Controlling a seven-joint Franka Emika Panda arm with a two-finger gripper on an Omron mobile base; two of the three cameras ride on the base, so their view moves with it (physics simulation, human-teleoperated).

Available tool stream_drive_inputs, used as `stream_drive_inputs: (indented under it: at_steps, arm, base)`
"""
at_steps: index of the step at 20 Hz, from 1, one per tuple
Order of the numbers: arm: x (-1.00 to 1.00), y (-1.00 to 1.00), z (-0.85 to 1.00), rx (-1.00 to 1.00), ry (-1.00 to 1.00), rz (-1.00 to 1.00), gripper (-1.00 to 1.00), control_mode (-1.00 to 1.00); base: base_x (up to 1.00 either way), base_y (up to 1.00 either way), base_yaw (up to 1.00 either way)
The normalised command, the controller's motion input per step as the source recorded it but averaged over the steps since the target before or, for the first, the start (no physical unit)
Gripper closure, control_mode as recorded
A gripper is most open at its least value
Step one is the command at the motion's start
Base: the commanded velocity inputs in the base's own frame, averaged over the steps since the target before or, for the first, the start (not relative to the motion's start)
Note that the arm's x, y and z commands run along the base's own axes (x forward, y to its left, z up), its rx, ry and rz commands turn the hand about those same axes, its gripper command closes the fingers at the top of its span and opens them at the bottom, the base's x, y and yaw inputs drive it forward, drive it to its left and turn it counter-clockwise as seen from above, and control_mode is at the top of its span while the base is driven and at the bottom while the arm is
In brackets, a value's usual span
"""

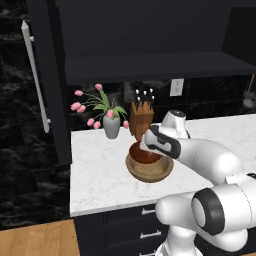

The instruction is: Pick up the bowls on the counter and stack them on top of one another in the open cabinet. Place the smaller bowl on top of the larger bowl.

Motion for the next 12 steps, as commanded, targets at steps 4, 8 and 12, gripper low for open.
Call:
stream_drive_inputs:
  at_steps: [4,8,12]
  arm:
    - [-0.49,0.0,0.61,0.07,0.0,0.0,-1.0,-1.0]
    - [-0.59,-0.02,0.15,0.02,0.07,0.02,-1.0,-1.0]
    - [-0.22,-0.23,-0.47,-0.01,0.3,0.01,-1.0,-1.0]
  base:
    - [0.0,0.0,0.0]
    - [0.0,0.0,0.0]
    - [0.0,0.0,0.0]
